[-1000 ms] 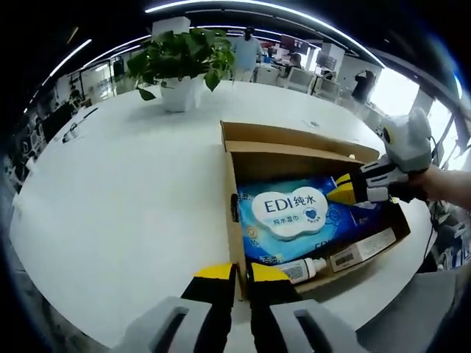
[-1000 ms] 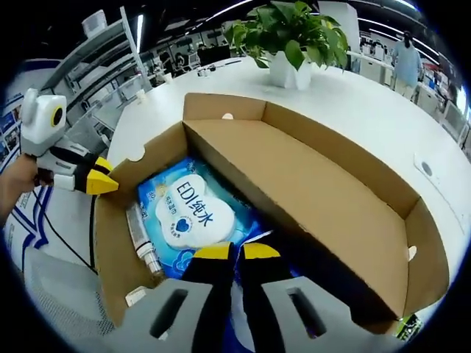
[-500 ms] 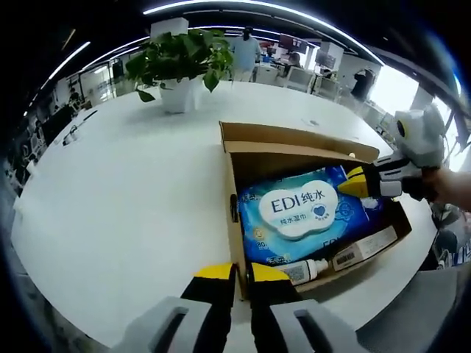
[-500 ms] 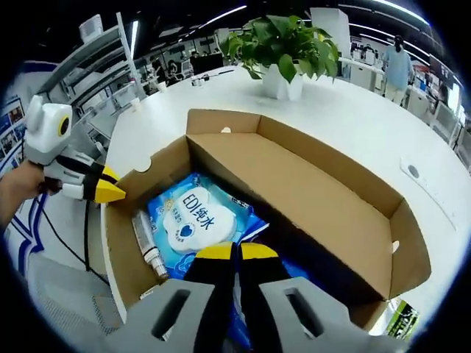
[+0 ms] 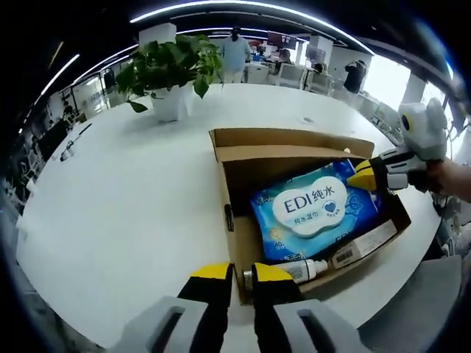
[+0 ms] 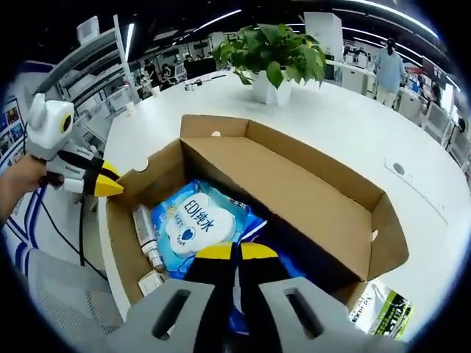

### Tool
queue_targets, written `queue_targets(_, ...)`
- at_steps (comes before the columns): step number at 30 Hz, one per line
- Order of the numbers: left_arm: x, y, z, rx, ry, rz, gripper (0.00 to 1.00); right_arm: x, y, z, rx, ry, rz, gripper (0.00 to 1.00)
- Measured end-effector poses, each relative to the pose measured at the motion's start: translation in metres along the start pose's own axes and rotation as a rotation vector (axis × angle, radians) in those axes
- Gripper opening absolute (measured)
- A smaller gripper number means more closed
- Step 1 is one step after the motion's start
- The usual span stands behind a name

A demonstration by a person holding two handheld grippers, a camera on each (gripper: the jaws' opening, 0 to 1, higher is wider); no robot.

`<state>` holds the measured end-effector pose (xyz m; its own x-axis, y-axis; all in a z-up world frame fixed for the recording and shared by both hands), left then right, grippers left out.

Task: Operate the shoe box by opening the lid, removing the specified soft item, and placing it in the target area until the item is outside and the box remains undamaged.

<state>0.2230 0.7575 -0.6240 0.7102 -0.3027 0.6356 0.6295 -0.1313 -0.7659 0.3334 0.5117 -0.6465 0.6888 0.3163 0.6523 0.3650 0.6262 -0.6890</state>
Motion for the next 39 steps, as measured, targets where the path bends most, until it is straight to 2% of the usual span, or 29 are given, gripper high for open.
queue_targets(6,0.013,-0.004,-0.002,0.007,0.038,-0.022,0.16,-0.003,-0.008,-0.007,-0.006,0.022,-0.009,0.0)
queue_targets(15,0.029,0.004,-0.011,-0.032,0.085,-0.036,0.17,-0.008,-0.018,-0.015,-0.02,0.031,-0.019,0.0)
queue_targets(25,0.039,0.03,-0.027,-0.149,0.113,-0.004,0.18,-0.013,-0.027,-0.028,-0.034,0.061,-0.023,0.0)
queue_targets(33,0.039,0.056,-0.036,-0.249,0.066,0.026,0.18,-0.015,-0.032,-0.032,-0.041,0.063,-0.024,0.0)
queue_targets(35,0.035,0.064,-0.038,-0.296,0.034,0.06,0.18,-0.015,-0.032,-0.033,-0.042,0.061,-0.023,0.0)
queue_targets(39,0.034,0.07,-0.041,-0.32,0.031,0.049,0.18,-0.016,-0.033,-0.032,-0.043,0.048,-0.021,0.0)
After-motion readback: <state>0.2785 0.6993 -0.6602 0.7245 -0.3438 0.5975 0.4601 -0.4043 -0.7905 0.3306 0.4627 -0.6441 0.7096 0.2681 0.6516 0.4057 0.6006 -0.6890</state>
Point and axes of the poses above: the point that each gripper's makers call its tool centre point, and the gripper's own axes: y roughly forward along the fingers, z roughly to its left, x roughly out of its top, the point moved 10 cm from there along -y, roughly backward along the fingers, and after that the axes turned 14 degrees about y, right-handed, at the moved point
